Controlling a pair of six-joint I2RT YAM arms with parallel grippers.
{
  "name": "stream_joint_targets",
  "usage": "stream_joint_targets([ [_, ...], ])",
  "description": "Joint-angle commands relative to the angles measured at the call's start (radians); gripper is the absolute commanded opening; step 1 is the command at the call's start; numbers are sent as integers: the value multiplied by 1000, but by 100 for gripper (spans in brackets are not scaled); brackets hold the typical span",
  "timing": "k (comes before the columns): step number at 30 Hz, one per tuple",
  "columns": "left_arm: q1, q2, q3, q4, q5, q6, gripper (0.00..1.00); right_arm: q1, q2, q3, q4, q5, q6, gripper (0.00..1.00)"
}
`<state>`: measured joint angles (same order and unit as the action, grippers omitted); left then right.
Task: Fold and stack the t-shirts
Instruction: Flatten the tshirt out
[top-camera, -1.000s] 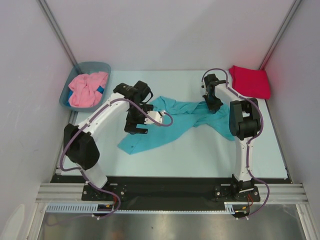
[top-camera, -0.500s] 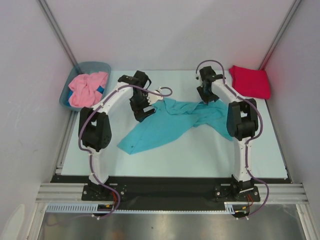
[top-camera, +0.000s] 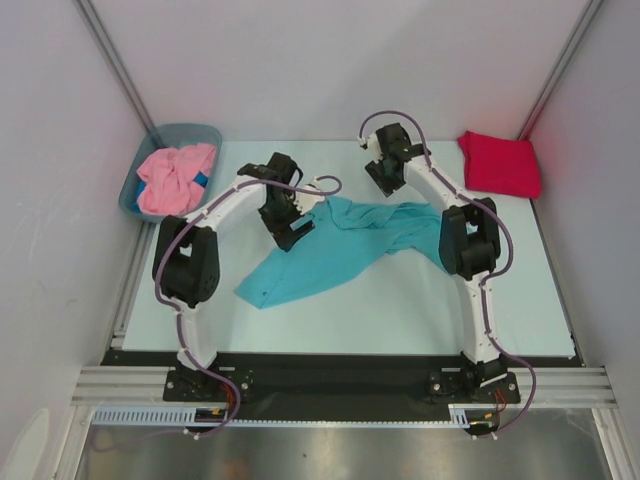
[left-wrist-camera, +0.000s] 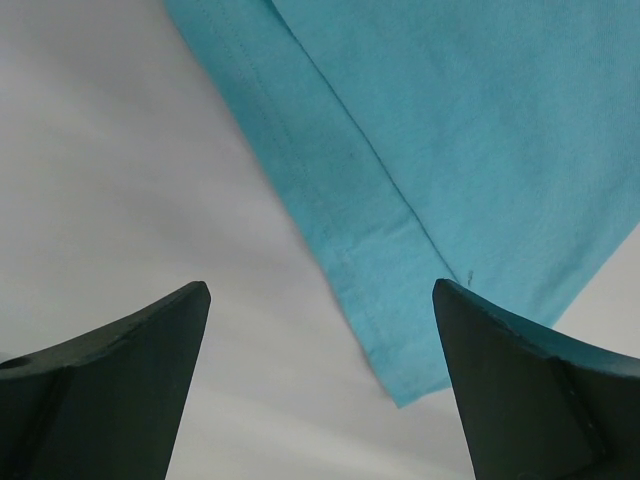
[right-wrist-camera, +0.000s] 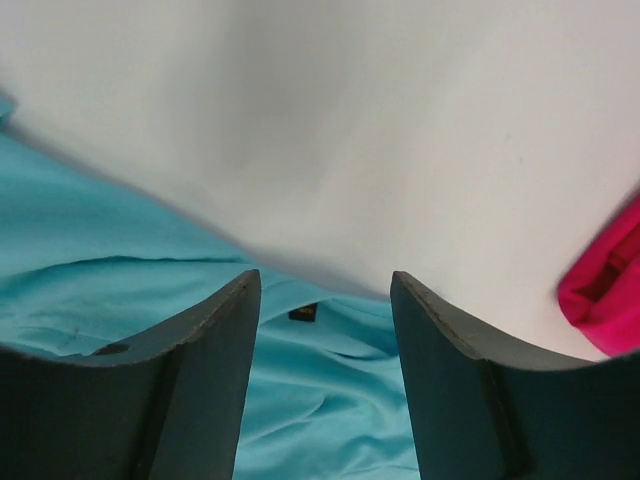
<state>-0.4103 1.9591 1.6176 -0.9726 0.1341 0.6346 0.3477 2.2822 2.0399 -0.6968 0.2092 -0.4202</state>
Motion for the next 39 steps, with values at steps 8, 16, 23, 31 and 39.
stream_joint_targets([
  [8,19,-158,-114,216,-201,-194,100,85,30,74,121,-87,43,51],
  [16,45,-271,-229,284,-324,-222,100,178,68,141,97,-97,46,70],
  [23,83,-333,-280,354,-455,-248,100,234,141,178,97,-91,37,74],
  [31,103,-377,-324,365,-446,-253,100,289,184,213,115,-77,24,75],
  [39,105,-416,-375,377,-450,-250,100,304,175,221,111,-67,23,75],
])
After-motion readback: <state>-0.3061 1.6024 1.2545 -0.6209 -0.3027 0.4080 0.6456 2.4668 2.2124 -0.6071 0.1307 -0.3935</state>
